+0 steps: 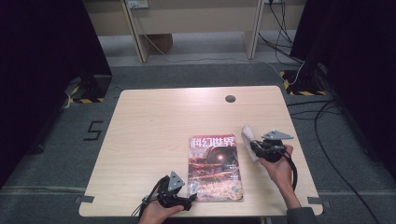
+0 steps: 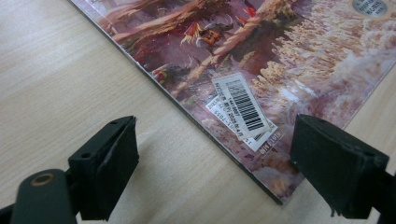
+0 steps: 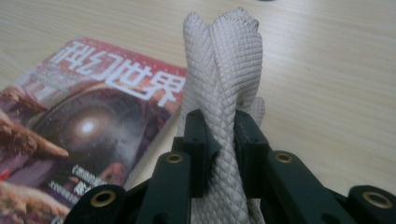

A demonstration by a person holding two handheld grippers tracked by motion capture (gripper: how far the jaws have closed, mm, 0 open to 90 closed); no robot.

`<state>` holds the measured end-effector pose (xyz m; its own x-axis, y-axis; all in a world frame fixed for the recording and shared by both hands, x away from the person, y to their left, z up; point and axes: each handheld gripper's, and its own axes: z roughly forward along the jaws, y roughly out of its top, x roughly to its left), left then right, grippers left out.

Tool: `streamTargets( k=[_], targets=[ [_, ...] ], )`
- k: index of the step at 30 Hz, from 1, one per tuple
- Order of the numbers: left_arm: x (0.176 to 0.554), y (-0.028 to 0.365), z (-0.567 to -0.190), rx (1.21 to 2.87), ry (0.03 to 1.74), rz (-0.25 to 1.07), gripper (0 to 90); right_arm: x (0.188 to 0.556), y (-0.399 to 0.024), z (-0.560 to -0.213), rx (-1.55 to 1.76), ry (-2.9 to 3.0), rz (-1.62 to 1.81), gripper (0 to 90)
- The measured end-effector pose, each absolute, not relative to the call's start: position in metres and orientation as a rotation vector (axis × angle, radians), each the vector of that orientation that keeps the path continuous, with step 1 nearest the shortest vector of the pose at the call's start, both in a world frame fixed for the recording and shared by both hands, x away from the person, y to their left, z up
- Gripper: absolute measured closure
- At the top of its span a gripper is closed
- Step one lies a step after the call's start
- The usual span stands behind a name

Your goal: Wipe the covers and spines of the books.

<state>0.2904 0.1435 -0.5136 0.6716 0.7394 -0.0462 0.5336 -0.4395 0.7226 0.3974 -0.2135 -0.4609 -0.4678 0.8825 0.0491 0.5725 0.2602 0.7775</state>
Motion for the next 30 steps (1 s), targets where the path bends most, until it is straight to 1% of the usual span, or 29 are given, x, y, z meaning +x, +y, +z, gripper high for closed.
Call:
streamTargets(
  k=[12, 19, 30],
  targets=[
    [0.291, 0.144, -0.514, 2.147, 0.977, 0.353, 14.4, 0.364, -0.241, -0.469, 1.362, 2.142, 1.034, 78.0],
    [0.291, 0.144, -0.514, 2.148, 0.976, 0.350, 14.4, 0.352, -0.252, -0.475, 1.389, 2.140, 1.005, 78.0],
    [0.291, 0.144, -0.514, 2.147, 0.976, 0.351, 14.4, 0.351, -0.256, -0.486, 1.377, 2.173, 0.895, 76.9]
  ],
)
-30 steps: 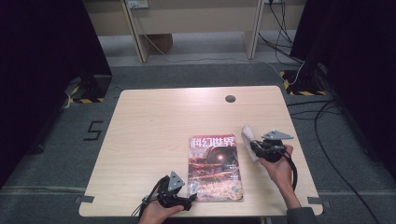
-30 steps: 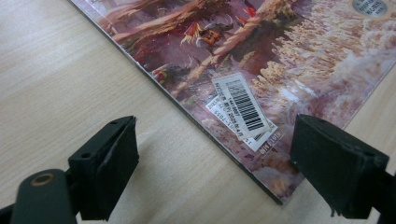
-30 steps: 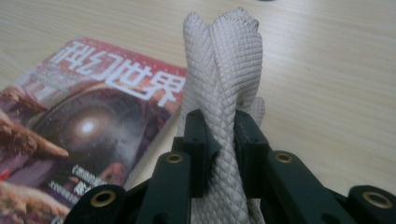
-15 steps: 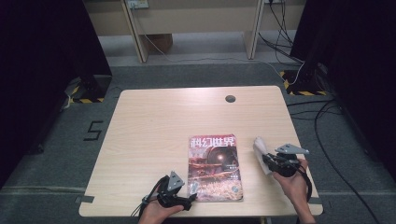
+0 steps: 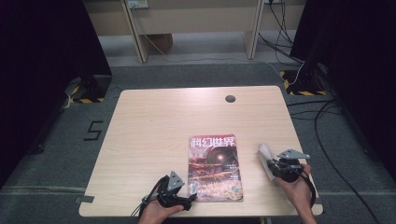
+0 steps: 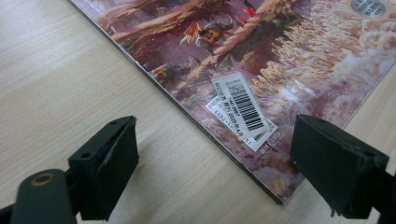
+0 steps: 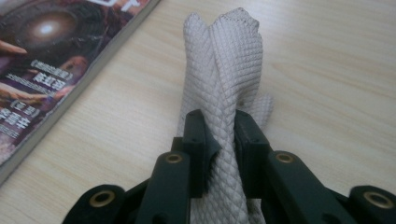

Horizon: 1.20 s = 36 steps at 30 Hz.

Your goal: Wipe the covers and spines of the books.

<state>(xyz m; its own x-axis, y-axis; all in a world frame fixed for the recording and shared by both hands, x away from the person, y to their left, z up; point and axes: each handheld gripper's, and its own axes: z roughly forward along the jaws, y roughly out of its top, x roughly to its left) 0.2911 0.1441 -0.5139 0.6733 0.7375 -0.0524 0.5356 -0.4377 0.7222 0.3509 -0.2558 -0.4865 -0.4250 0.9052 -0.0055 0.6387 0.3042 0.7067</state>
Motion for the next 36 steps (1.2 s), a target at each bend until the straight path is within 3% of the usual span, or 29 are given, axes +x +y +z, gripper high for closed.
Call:
streamTargets(
  k=[8, 9, 19, 26, 36],
  targets=[
    [0.291, 0.144, -0.514, 2.147, 0.975, 0.354, 14.4, 0.353, -0.256, -0.494, 1.409, 2.182, 0.866, 56.2],
    [0.291, 0.144, -0.514, 2.148, 0.975, 0.350, 14.4, 0.352, -0.257, -0.489, 1.419, 2.132, 0.908, 49.2],
    [0.291, 0.144, -0.514, 2.148, 0.975, 0.350, 14.5, 0.345, -0.251, -0.465, 1.387, 2.025, 0.997, 33.5],
    [0.291, 0.144, -0.514, 2.146, 0.975, 0.349, 14.4, 0.337, -0.228, -0.457, 1.347, 2.059, 1.091, 26.3],
    [0.291, 0.144, -0.514, 2.149, 0.969, 0.360, 14.4, 0.333, -0.199, -0.477, 1.312, 2.191, 1.110, 24.5]
  ],
)
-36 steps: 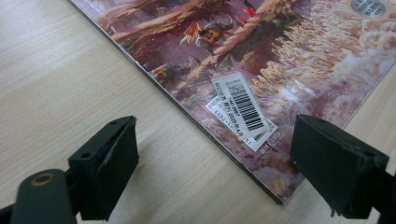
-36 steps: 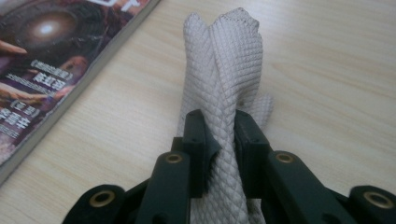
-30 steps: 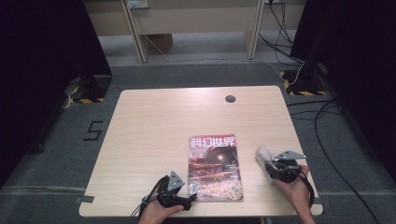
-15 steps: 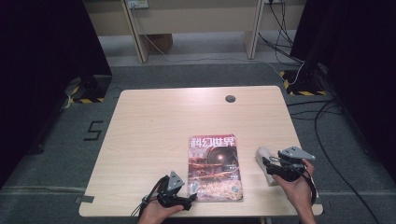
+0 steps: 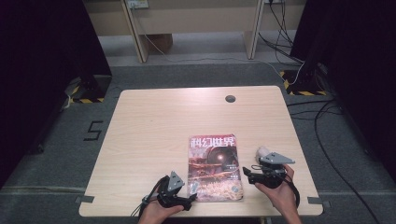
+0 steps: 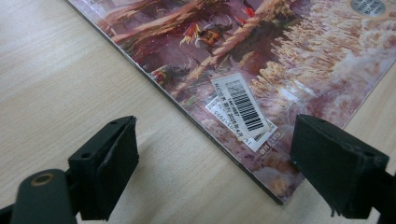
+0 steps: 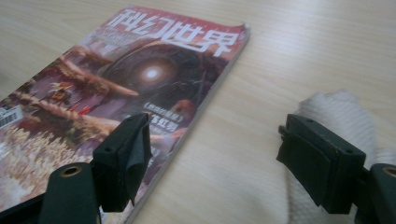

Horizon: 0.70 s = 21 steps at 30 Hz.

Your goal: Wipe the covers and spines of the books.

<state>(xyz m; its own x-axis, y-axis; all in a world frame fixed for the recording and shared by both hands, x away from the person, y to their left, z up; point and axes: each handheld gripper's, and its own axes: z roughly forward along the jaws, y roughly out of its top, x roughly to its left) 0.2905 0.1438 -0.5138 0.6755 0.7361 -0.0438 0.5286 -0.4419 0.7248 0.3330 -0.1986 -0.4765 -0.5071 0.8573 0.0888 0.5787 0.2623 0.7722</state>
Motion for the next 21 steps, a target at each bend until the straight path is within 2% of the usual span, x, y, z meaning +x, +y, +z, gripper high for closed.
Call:
streamTargets(
  k=[21],
  targets=[
    [0.290, 0.144, -0.514, 2.149, 0.972, 0.360, 14.4, 0.324, -0.161, -0.506, 1.236, 2.422, 1.060, 26.0]
  ],
)
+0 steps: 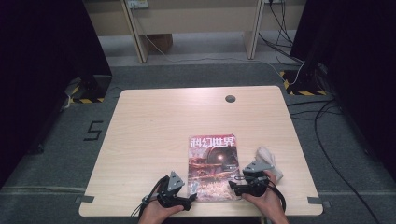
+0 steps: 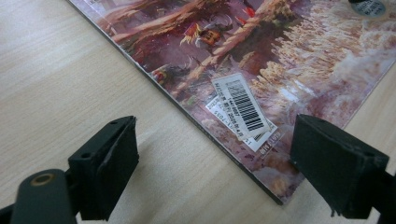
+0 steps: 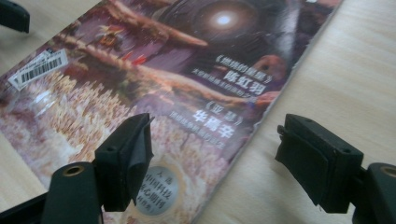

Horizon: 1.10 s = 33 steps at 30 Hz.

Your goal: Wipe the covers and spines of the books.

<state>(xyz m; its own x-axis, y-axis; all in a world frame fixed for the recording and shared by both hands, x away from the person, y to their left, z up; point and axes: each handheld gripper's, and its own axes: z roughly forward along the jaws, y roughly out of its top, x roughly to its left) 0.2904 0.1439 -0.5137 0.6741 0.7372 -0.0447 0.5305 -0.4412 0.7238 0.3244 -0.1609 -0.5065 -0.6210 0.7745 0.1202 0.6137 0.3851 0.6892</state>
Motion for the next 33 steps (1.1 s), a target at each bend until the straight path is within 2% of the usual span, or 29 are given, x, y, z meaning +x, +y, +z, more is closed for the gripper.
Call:
streamTargets(
  k=[9, 20, 28, 33],
  targets=[
    [0.291, 0.145, -0.512, 2.176, 0.958, 0.369, 14.4, 0.319, -0.150, -0.509, 1.168, 2.463, 1.034, 22.6],
    [0.298, 0.169, -0.506, 2.237, 0.982, 0.419, 12.0, 0.298, -0.130, -0.505, 1.103, 2.531, 1.000, 20.8],
    [0.311, 0.187, -0.504, 2.244, 1.045, 0.503, 10.6, 0.284, -0.116, -0.506, 1.065, 2.575, 1.028, 21.5],
    [0.315, 0.196, -0.504, 2.219, 1.089, 0.505, 14.1, 0.281, -0.111, -0.506, 1.046, 2.600, 1.071, 25.3]
  ],
)
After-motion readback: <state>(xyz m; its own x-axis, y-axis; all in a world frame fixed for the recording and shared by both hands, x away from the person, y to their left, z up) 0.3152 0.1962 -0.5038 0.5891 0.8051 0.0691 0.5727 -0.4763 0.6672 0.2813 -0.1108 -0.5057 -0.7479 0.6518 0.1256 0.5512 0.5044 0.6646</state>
